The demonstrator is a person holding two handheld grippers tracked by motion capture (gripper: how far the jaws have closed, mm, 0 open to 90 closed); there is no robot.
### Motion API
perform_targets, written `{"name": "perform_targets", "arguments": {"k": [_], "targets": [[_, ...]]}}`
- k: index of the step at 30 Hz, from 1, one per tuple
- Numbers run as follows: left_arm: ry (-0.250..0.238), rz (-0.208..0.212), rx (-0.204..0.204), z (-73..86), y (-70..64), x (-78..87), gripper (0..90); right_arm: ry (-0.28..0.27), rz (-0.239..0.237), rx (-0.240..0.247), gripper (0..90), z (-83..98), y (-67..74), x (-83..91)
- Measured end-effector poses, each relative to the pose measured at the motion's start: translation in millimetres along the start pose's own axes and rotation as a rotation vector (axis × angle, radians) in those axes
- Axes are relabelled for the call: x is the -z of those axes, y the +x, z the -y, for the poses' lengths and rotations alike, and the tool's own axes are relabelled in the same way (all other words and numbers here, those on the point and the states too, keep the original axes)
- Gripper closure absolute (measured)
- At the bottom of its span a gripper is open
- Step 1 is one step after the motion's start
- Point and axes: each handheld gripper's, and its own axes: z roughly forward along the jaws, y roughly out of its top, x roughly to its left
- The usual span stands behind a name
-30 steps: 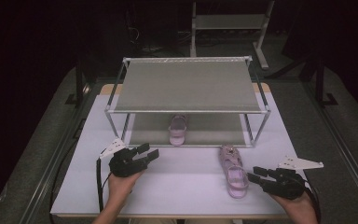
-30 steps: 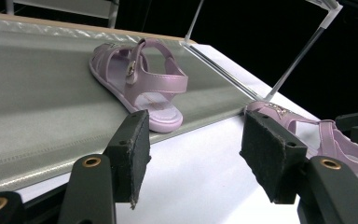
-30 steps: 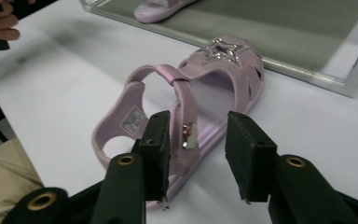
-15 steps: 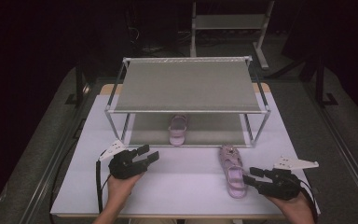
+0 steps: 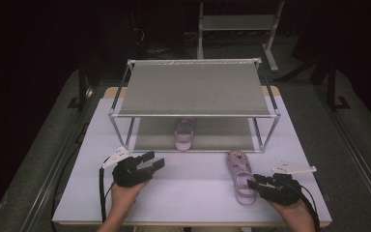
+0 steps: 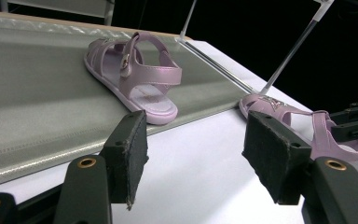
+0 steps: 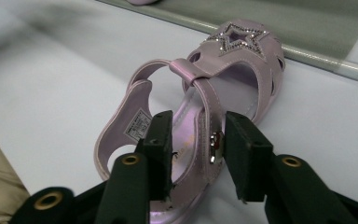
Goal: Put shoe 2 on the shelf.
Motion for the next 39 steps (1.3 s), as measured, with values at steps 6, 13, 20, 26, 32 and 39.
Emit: {"name": "perform_targets", "arguments": {"k": [6, 13, 20, 26, 32, 39], "targets": [[-0.004, 0.000, 0.000, 0.8, 1.2, 1.0, 38.6, 0.010, 0.029, -0.014, 69.6, -0.6, 1.7, -2.4], [-0.005, -0.002, -0.004, 1.3, 2.5, 2.2, 38.3, 0.005, 0.061, -0.050, 76.7, 0.6, 1.6, -1.8], [-0.005, -0.003, -0.005, 2.0, 3.4, 3.3, 37.6, -0.017, 0.069, -0.099, 80.0, 2.3, -1.9, -0.5], [-0.012, -0.006, 0.000, 2.6, 3.8, 5.1, 36.7, -0.043, 0.046, -0.152, 81.1, 3.9, -5.3, 1.4], [-0.015, -0.011, -0.003, 1.8, 4.8, 7.2, 35.9, -0.059, 0.025, -0.178, 81.6, 5.2, -3.5, 4.3], [-0.016, -0.011, -0.003, 1.7, 4.6, 7.9, 35.5, -0.070, 0.000, -0.197, 81.9, 6.7, 0.0, 5.1]]}}
